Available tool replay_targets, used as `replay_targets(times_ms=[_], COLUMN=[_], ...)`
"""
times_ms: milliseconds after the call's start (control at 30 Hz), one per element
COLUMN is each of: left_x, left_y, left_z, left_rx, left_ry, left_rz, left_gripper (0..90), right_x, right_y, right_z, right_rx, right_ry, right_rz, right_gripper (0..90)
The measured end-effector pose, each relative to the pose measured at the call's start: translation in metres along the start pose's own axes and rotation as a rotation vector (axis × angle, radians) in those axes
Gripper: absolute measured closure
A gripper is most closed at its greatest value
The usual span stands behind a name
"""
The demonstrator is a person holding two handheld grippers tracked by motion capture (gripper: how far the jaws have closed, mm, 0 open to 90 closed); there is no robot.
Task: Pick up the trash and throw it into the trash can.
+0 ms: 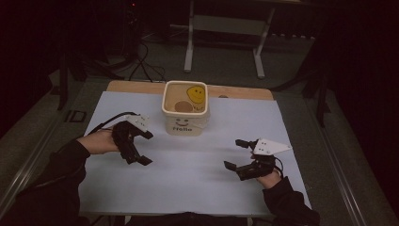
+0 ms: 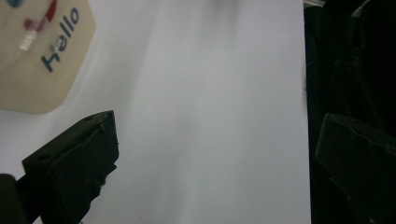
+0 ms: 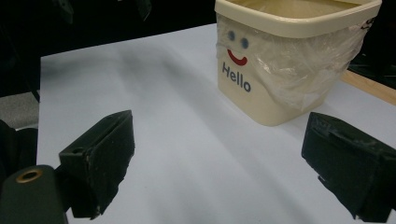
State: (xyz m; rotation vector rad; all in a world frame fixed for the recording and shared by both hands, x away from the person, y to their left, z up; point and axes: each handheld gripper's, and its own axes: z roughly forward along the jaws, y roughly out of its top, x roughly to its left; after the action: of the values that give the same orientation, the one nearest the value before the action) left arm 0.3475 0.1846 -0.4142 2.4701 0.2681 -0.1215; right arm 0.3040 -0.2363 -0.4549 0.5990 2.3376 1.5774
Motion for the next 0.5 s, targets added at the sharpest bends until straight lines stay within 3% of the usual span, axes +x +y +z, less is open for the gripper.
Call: replay_targets(times_ms=[500], left_x=[-0.016], left_y=[-0.021], left_z=[0.019], left_rx=[-0.056], left_ry=[-0.019], left_rz=[-0.017], left_gripper=[0.4], right_x=[0.000], right_y=[0.000], right_z=[0.001], right_rx=[0.005], right_ry=[-0.002], right_rz=[-0.004], right_gripper=[9.4])
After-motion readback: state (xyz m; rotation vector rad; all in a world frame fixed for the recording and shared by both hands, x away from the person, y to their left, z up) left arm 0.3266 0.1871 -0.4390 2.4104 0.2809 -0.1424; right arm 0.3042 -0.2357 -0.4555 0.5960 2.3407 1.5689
